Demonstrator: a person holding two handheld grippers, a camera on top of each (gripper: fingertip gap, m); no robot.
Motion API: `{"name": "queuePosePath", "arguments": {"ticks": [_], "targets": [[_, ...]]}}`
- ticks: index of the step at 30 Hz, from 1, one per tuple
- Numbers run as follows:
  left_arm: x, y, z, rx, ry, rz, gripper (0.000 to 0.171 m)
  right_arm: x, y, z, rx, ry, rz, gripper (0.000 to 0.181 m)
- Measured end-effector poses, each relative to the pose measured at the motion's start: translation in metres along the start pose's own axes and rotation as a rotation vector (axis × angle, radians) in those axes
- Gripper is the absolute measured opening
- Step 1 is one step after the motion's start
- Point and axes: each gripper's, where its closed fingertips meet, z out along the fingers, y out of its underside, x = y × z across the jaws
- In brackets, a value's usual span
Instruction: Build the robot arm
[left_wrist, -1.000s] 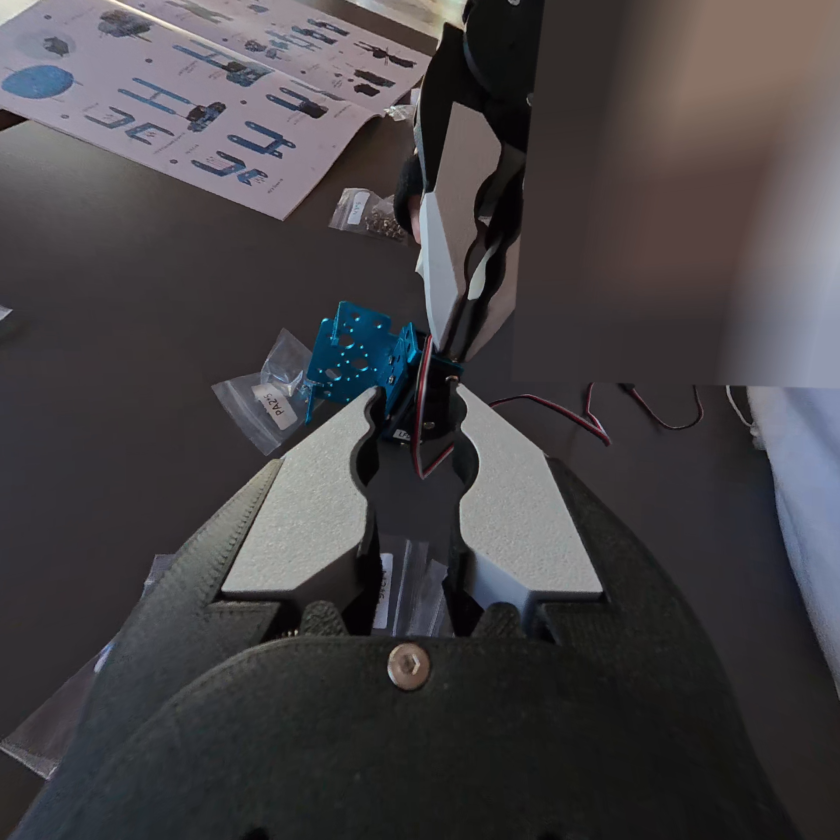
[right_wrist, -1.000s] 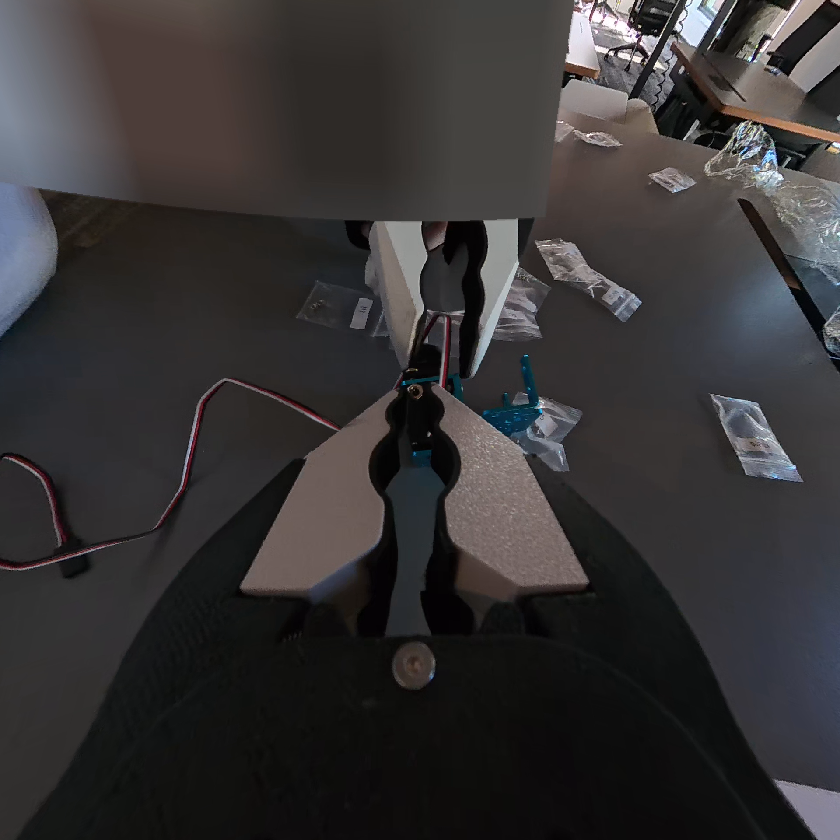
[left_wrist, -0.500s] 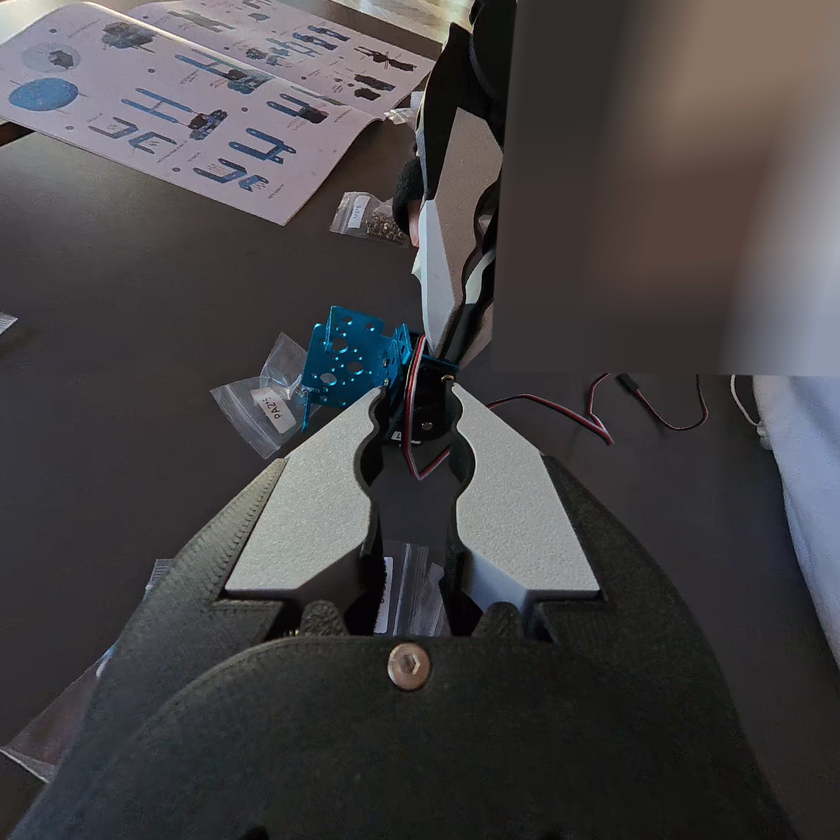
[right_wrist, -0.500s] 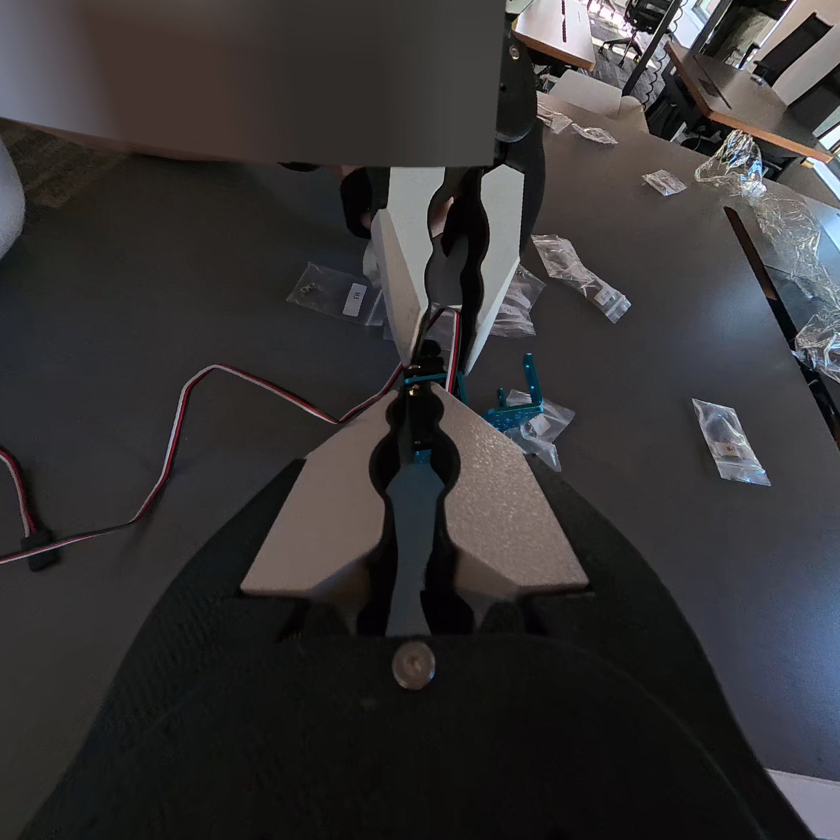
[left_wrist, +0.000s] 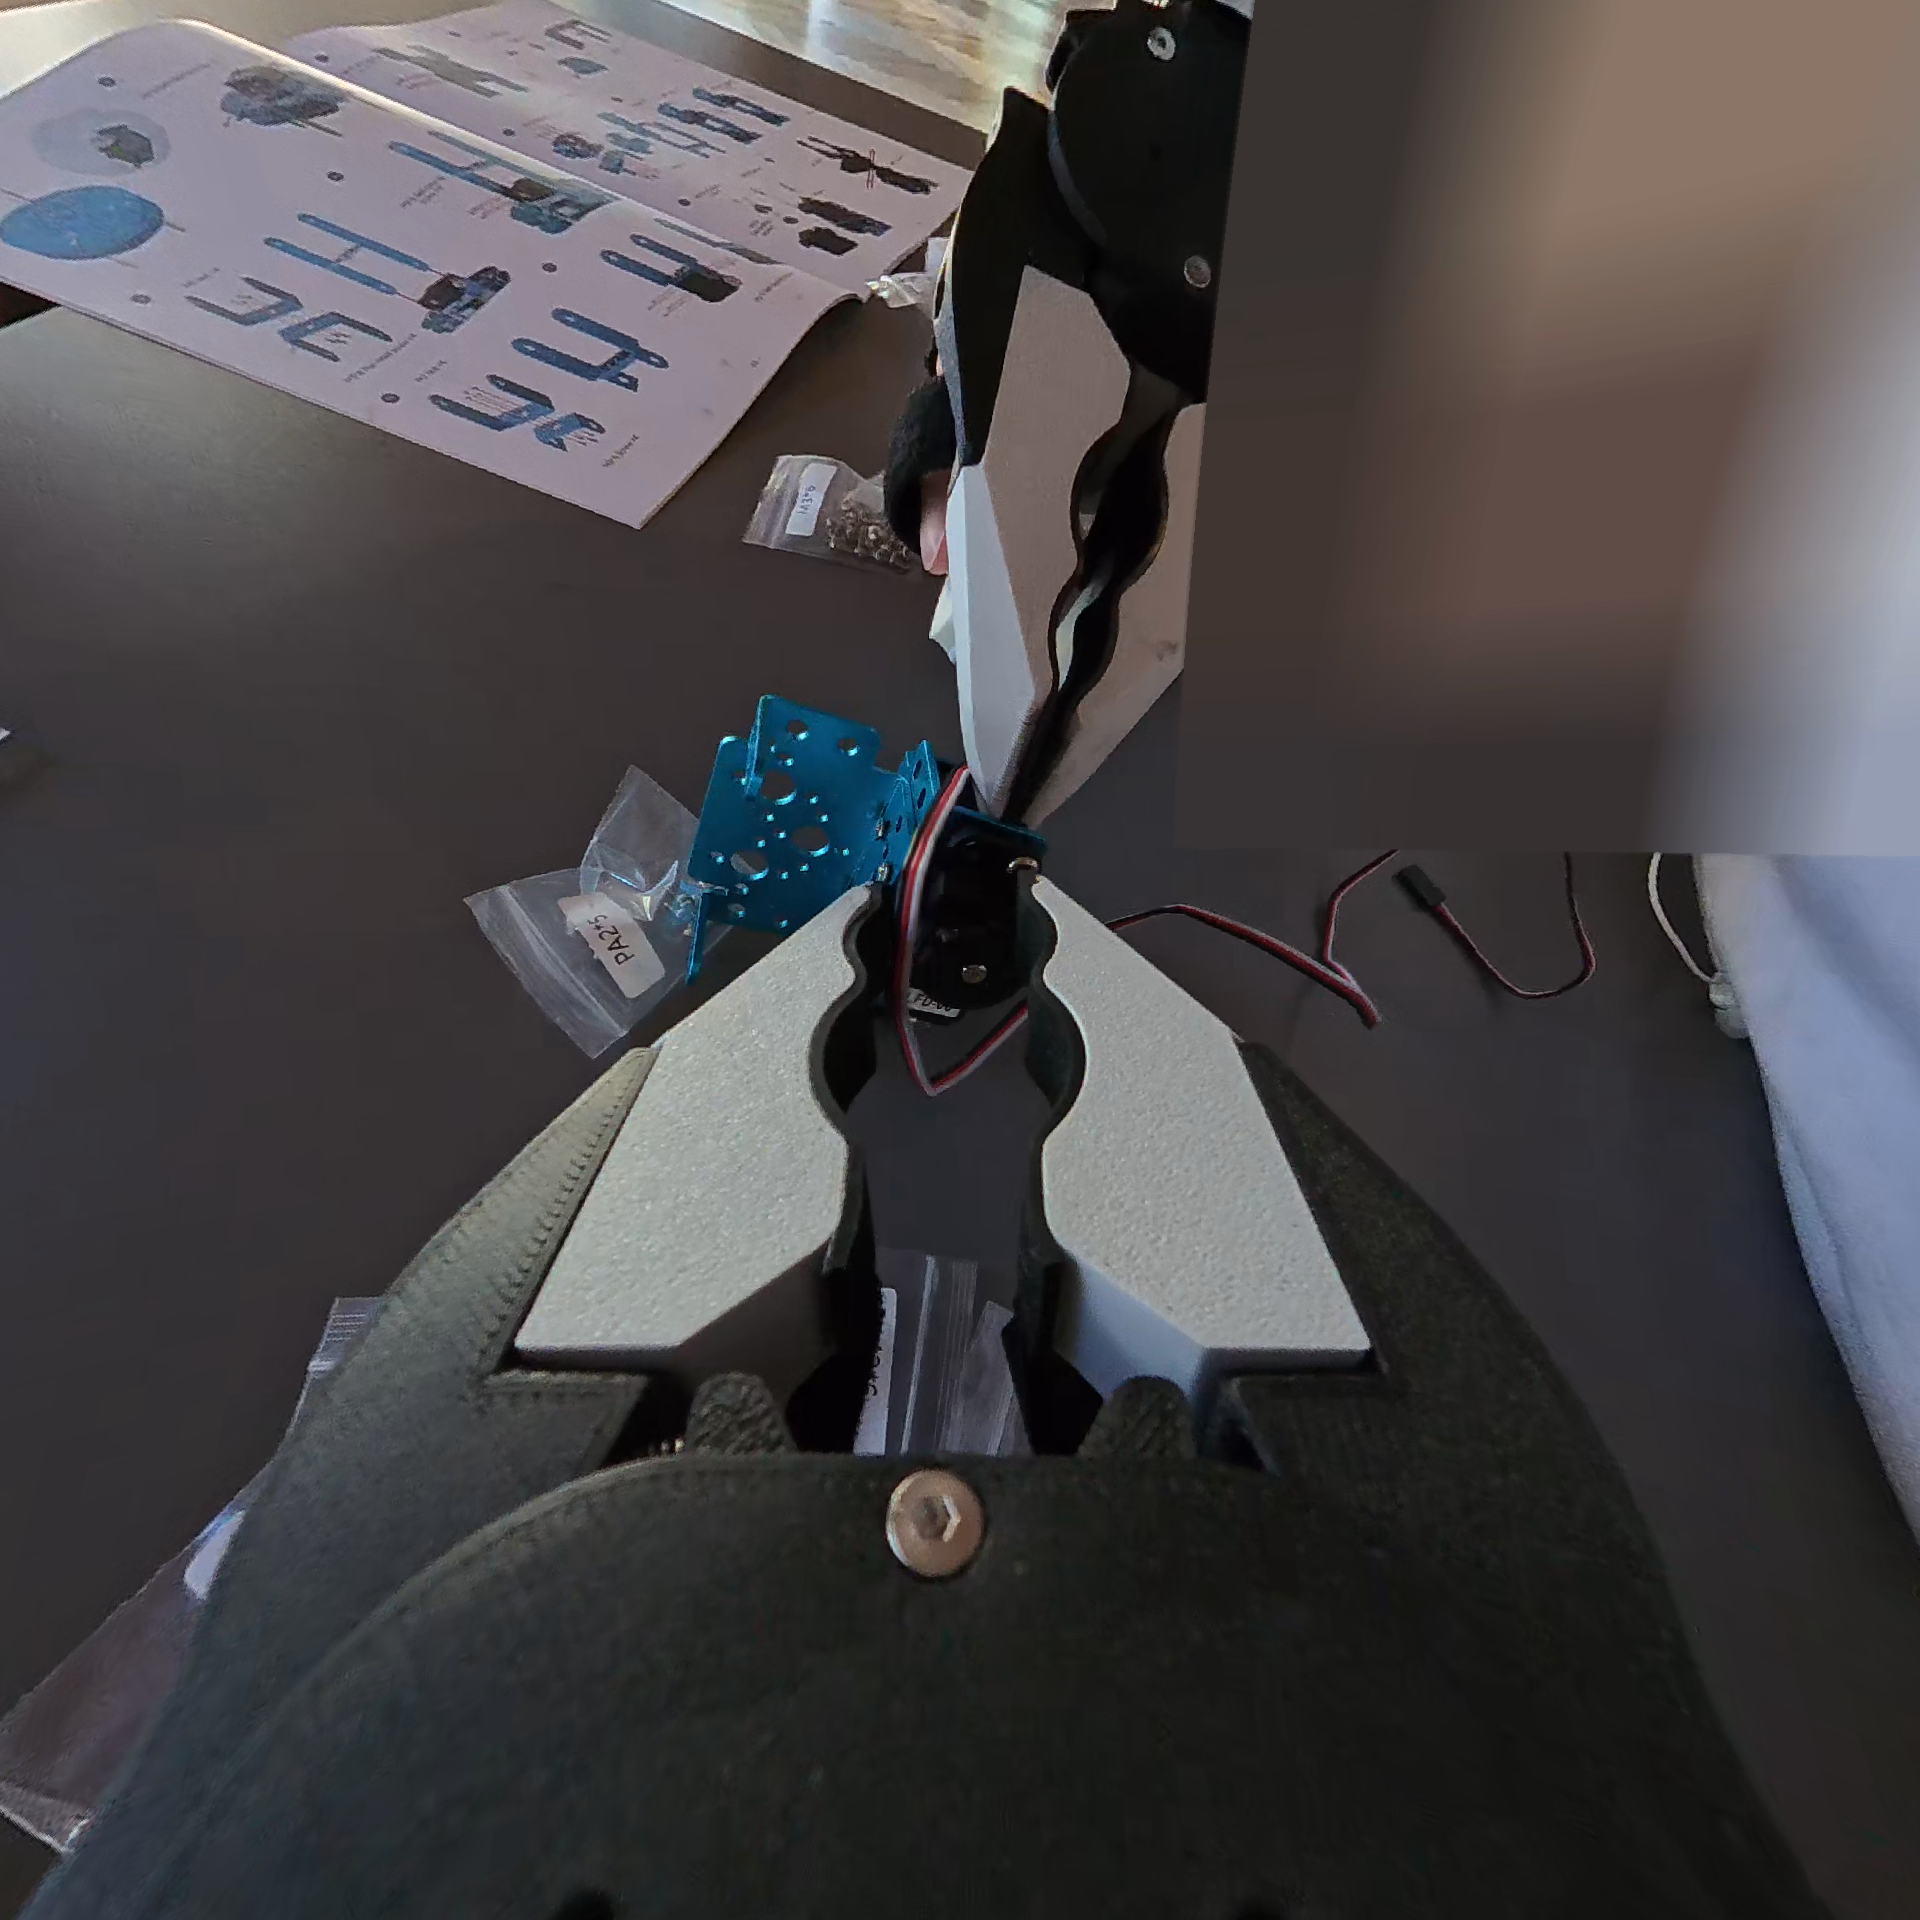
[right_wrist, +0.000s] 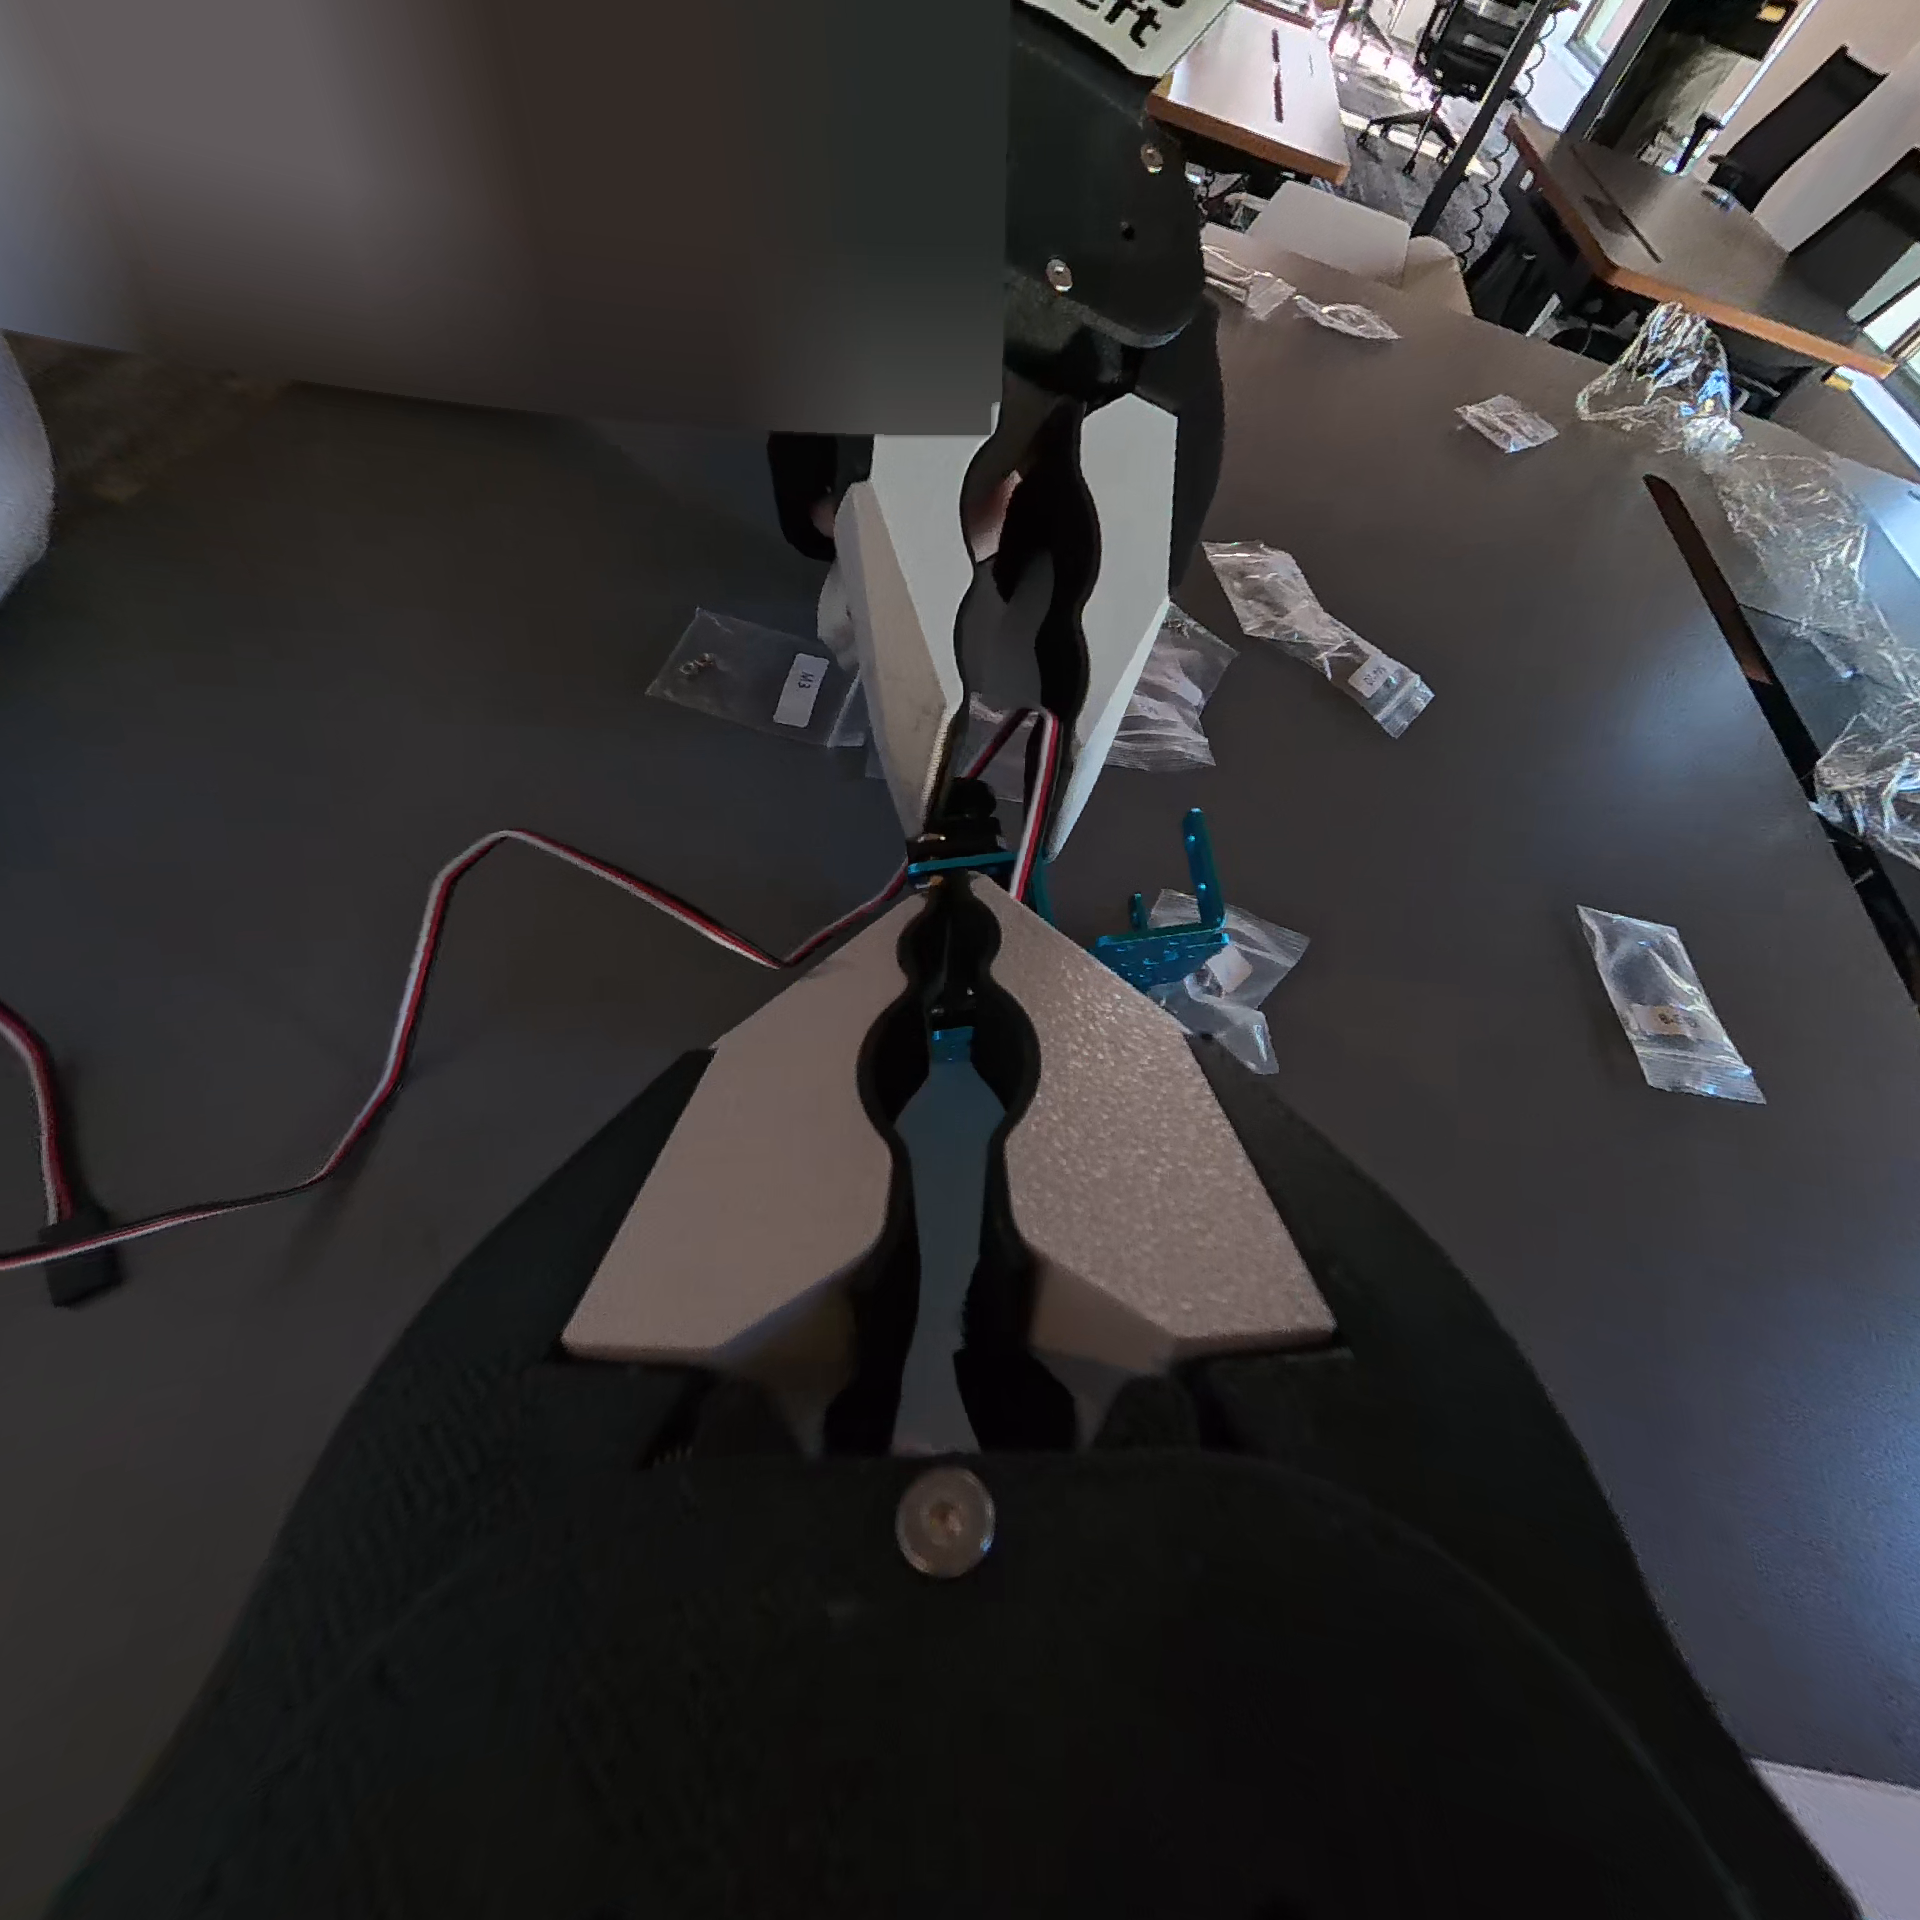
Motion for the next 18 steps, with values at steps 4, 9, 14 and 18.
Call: {"name": "queuePosePath", "arguments": {"ticks": [4,9,14,18], "targets": [[-0.0002,0.0000,-0.0002,0.002,0.002,-0.003,0.024,0.0003,-0.0002,-0.0001,0.007,0.007,-0.005,0.000],[-0.0007,-0.0002,-0.0002,0.002,-0.004,0.000,0.024,0.0021,-0.0005,-0.0008,0.018,0.015,0.006,0.000],[-0.0009,-0.0002,0.0000,0.005,-0.001,-0.002,0.024,0.0026,-0.0006,-0.0008,0.018,0.025,0.013,0.000],[-0.0009,-0.0005,0.0006,0.009,0.001,-0.007,0.024,0.0024,0.0001,-0.0015,0.016,0.022,0.013,0.000]]}}
